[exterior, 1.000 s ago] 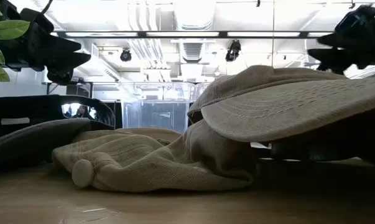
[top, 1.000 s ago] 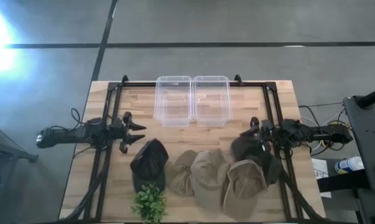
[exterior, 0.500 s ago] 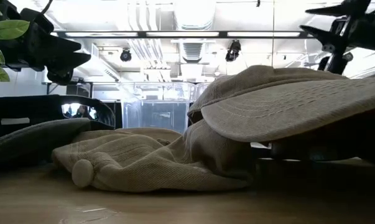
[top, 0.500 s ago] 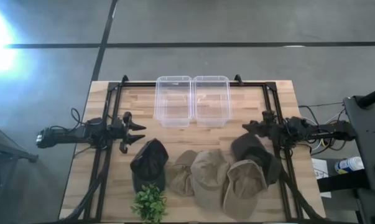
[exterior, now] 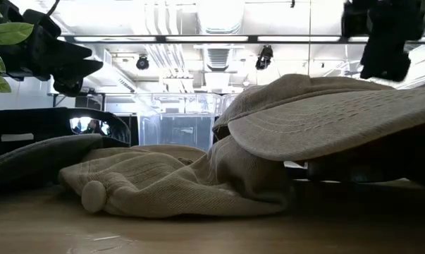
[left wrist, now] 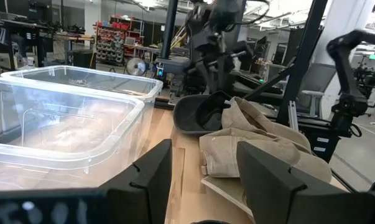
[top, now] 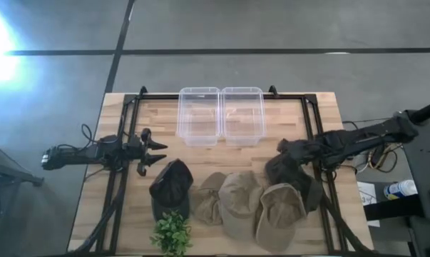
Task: Pick & Place hat
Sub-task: Put the right brown cap into the right transparent bin
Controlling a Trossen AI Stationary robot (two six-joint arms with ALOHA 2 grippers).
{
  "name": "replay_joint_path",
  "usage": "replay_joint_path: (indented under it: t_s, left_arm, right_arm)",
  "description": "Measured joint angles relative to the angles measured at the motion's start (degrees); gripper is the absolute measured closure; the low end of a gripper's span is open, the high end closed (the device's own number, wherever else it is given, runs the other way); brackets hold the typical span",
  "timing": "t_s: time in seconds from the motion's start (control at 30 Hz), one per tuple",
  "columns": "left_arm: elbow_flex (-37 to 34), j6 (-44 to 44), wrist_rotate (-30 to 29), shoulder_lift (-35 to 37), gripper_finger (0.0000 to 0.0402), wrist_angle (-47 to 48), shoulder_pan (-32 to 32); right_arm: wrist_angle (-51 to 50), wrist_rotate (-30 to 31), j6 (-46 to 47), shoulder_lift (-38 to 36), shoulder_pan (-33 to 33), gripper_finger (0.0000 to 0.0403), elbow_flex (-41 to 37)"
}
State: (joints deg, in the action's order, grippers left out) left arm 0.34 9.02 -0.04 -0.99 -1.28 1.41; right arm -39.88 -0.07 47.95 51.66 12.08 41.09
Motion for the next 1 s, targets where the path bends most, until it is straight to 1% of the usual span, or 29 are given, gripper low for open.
replay_joint_path:
  t_s: [0.07,0.17,0.27,0.37,0.43,0.5,0.6,0.77,0.87,1.0]
  left_arm:
    - [0.0,0.0,0.0,0.0,0.0227,0.0,0.01]
    - [0.0,0.0,-0.02,0.0,0.0227,0.0,0.0]
    - [0.0,0.0,-0.01,-0.02,0.0227,0.0,0.01]
    - [0.0,-0.01,0.0,-0.02,0.0227,0.0,0.02]
    - [0.0,0.0,-0.01,-0.02,0.0227,0.0,0.02]
    - [0.0,0.0,0.0,-0.01,0.0227,0.0,0.01]
    - [0.0,0.0,-0.02,0.0,0.0227,0.0,0.02]
    - [0.0,0.0,0.0,-0.02,0.0227,0.0,0.02]
    - [0.0,0.0,0.01,0.0,0.0227,0.0,0.0]
    - [0.0,0.0,-0.02,-0.01,0.0227,0.0,0.01]
  right_arm:
    - [-5.9,-0.8,-1.64,5.44,1.33,0.0281,5.54]
    - [-10.93,-3.0,-2.8,12.03,4.5,0.0272,13.38]
    - [-16.06,-5.51,-1.13,17.99,8.09,0.026,20.1]
    - [-19.07,-10.06,2.7,23.43,11.41,0.025,25.26]
    - [-18.93,-11.15,1.37,27.31,14.56,0.0245,28.1]
    - [-19.5,-10.5,-4.41,31.56,17.56,0.0243,30.88]
    - [-21.53,-8.17,-15.99,37.72,20.51,0.0245,34.85]
    - [-20.01,-7.42,-32.23,45.86,20.51,0.0249,38.96]
    - [-17.71,-8.63,-40.23,48.74,20.26,0.025,39.53]
    - [-14.55,-13.22,-48.73,51.35,20.52,0.025,38.08]
